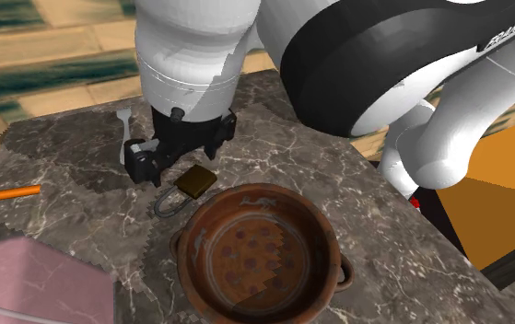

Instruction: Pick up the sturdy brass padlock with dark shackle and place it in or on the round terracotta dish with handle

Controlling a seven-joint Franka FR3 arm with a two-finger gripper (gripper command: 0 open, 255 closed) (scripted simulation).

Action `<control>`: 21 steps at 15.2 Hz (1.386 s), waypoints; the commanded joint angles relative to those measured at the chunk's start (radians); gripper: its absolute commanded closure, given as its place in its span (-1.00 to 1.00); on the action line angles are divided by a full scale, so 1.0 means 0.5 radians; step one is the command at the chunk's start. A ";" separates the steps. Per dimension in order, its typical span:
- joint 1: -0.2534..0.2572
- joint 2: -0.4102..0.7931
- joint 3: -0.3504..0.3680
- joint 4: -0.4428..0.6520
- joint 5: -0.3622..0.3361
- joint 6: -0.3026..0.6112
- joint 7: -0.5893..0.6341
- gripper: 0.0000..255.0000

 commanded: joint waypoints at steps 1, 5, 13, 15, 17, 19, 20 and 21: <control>-0.007 0.011 -0.003 -0.064 -0.012 0.077 0.011 -1.00; -0.007 0.011 -0.003 -0.064 -0.012 0.077 0.011 -1.00; -0.007 0.013 -0.002 -0.062 -0.013 0.077 0.013 1.00; -0.007 0.018 0.001 -0.061 -0.015 0.079 0.017 1.00; -0.008 0.015 -0.003 -0.065 -0.014 0.082 0.013 1.00; -0.009 0.003 -0.006 -0.050 -0.018 0.077 0.014 1.00; -0.009 0.003 -0.006 -0.050 -0.018 0.077 0.014 -1.00; -0.053 0.116 0.057 0.148 0.059 -0.176 0.359 -1.00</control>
